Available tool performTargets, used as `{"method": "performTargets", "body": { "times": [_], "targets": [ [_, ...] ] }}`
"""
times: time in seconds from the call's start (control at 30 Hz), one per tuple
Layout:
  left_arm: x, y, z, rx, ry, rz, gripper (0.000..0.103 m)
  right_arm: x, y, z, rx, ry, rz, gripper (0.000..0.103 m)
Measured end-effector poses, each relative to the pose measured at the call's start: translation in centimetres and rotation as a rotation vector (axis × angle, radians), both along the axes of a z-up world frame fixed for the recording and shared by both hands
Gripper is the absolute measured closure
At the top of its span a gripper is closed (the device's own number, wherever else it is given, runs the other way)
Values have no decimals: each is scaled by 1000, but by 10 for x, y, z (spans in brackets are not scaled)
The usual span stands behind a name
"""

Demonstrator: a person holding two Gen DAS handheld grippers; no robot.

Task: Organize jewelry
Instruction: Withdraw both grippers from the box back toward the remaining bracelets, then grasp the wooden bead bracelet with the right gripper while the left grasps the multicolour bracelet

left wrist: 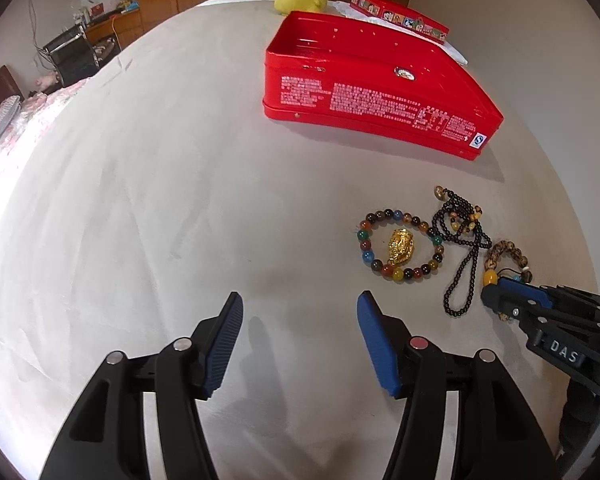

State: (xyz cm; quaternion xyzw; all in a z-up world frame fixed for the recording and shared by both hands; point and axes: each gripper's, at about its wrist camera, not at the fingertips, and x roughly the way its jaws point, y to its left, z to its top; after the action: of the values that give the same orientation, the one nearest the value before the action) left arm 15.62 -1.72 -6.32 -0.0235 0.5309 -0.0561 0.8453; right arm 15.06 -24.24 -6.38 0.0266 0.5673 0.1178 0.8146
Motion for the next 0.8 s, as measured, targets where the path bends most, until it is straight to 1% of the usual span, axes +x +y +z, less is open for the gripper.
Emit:
{"method": "performTargets", "body": {
  "times": [0.03, 0.1, 0.17, 0.27, 0.43, 0.53, 0.7, 0.8],
  "targets": [
    [0, 0, 0, -3, 2, 0, 43, 0, 0, 0, -16, -12, 2, 92],
    [2, 2, 0, -9, 4, 3, 43, 1, -4, -1, 6, -11, 1, 93],
    [3, 4, 0, -14, 4, 9, 42, 2, -11, -1, 28, -3, -19, 93],
    [5, 6, 2, -27, 5, 15, 42, 2, -21, 0, 8, -16, -58, 93],
    [10, 6, 11, -36, -1, 18, 42, 3, -47, 3, 3, -24, -129, 93],
    [16, 4, 18, -36, -8, 23, 42, 5, -53, 2, 24, -14, -140, 93],
    [29, -19, 20, -51, 11, -35, 42, 6, -58, 1, 57, -2, -139, 93],
    [36, -33, 14, -57, 34, -62, 42, 6, -62, 1, 79, 7, -140, 93]
  ]
}}
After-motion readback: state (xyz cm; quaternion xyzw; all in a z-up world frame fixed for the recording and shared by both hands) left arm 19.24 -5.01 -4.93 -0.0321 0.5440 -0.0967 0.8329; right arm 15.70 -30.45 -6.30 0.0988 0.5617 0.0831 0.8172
